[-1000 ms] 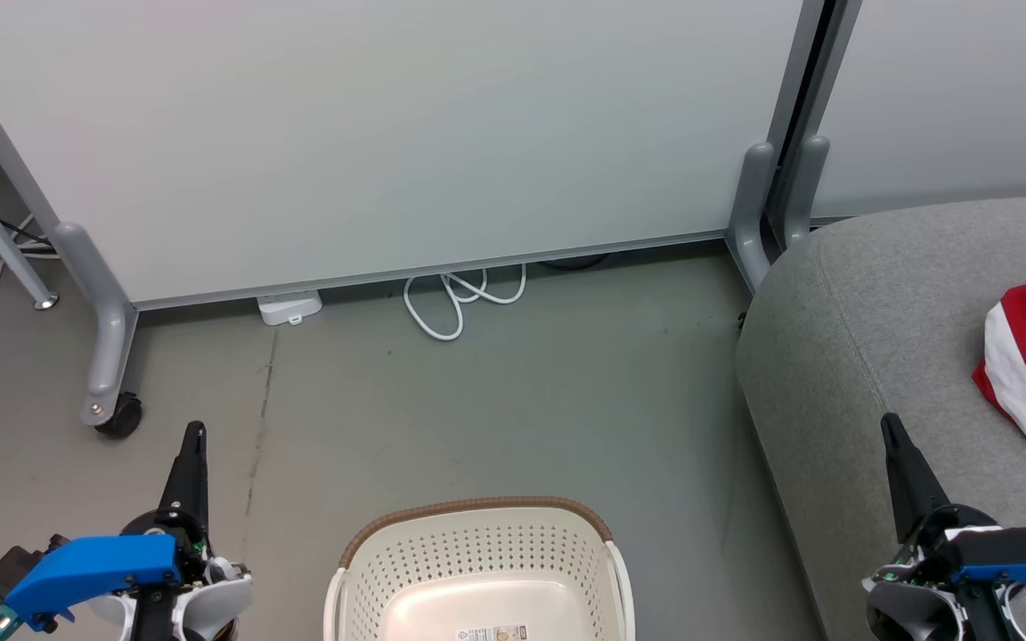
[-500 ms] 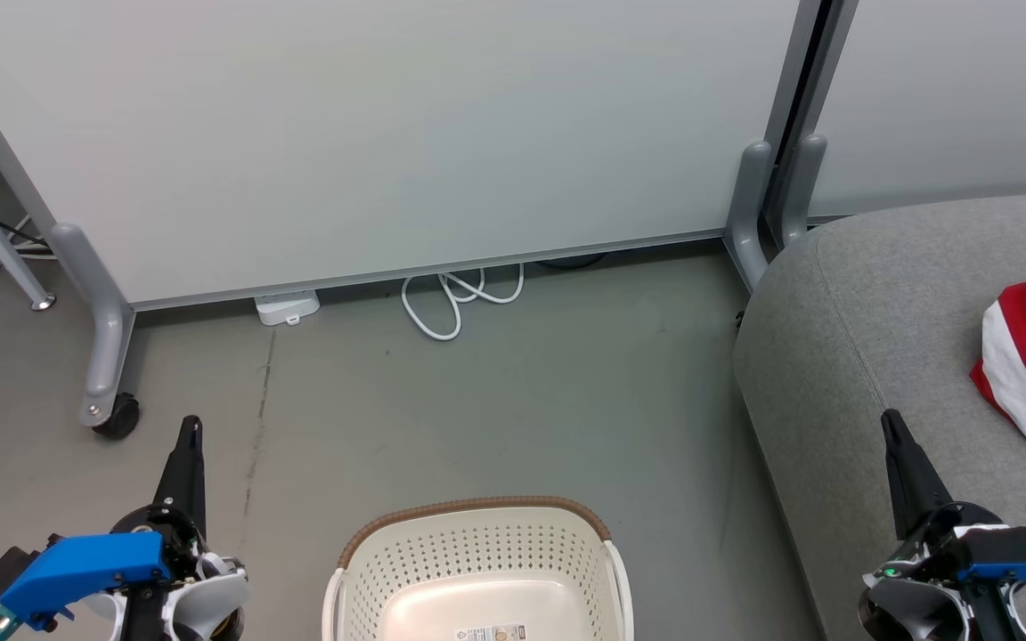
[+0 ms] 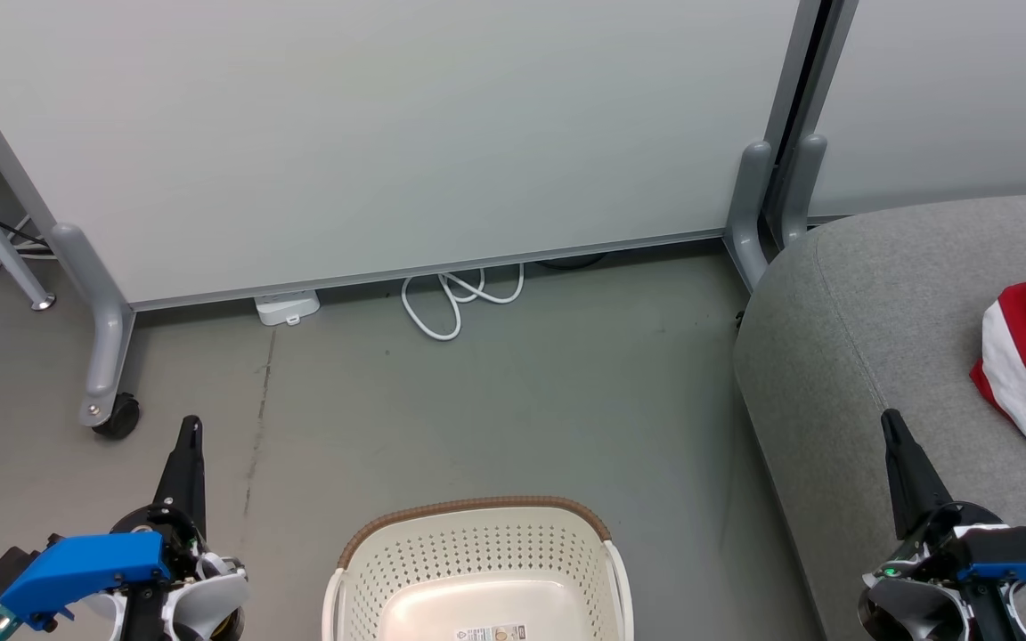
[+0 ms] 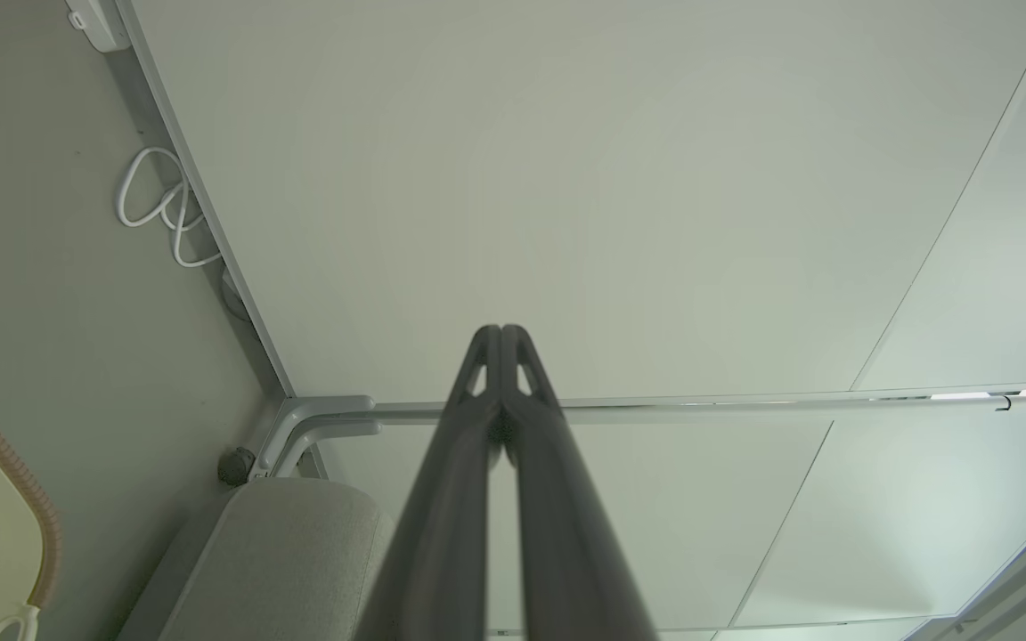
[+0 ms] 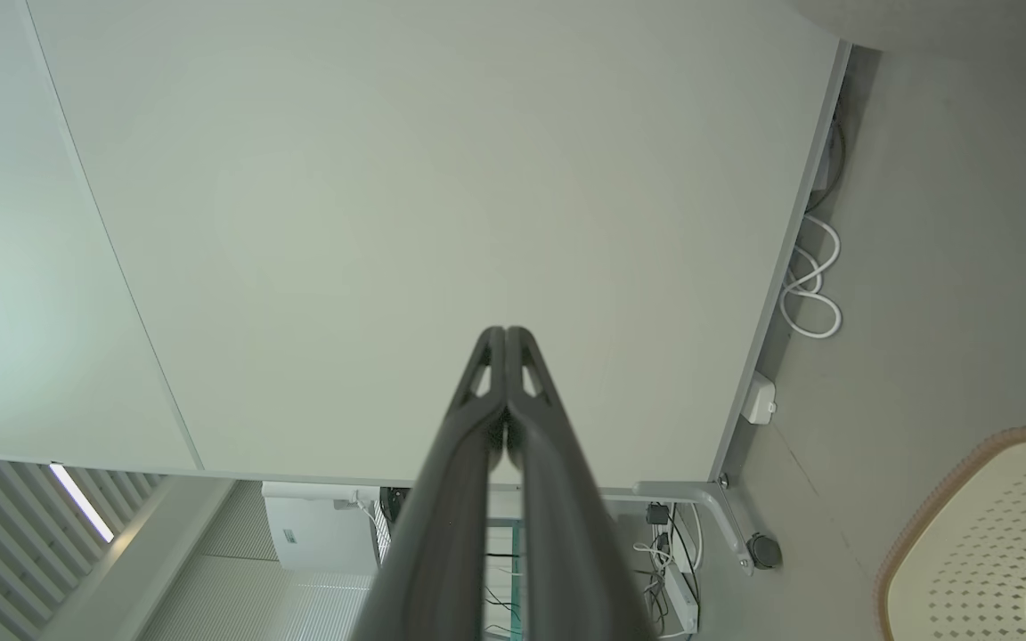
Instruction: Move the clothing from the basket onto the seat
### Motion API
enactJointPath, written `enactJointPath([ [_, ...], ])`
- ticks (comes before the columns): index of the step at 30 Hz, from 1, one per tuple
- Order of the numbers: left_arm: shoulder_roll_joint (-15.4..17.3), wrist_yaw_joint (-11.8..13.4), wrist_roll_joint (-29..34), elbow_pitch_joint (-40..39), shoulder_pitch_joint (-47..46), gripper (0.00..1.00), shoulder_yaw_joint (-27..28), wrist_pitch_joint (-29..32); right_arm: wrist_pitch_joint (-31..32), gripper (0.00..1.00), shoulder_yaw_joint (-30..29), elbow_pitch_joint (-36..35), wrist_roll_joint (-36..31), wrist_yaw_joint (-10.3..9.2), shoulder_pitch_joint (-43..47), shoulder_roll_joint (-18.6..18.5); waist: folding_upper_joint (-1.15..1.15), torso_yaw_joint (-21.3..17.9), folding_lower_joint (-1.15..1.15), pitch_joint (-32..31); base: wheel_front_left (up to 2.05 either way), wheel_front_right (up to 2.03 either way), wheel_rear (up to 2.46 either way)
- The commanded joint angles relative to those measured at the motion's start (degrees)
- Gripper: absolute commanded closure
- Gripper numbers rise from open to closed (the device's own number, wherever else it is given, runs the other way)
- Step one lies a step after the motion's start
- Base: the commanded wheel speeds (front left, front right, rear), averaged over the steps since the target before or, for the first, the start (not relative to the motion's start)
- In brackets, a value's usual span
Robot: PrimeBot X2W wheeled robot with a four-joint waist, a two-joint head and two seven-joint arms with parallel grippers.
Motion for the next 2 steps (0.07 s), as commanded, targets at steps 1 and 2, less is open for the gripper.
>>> enactJointPath([
  [1, 0.0, -0.5, -0.1, -0.2, -0.5, 1.0, 0.1, 0.2, 0.1, 1.0, -0.1, -0.2, 0.1, 0.02, -0.8, 0.1, 0.0, 0.0, 0.0, 0.0, 0.0, 0.0, 0.0],
  [2, 0.0, -0.5, -0.1, -0.2, -0.5, 1.0, 0.1, 0.2, 0.1, 1.0, -0.1, -0.2, 0.1, 0.02, -0.8, 0.1, 0.0, 0.0, 0.0, 0.0, 0.0, 0.0, 0.0],
])
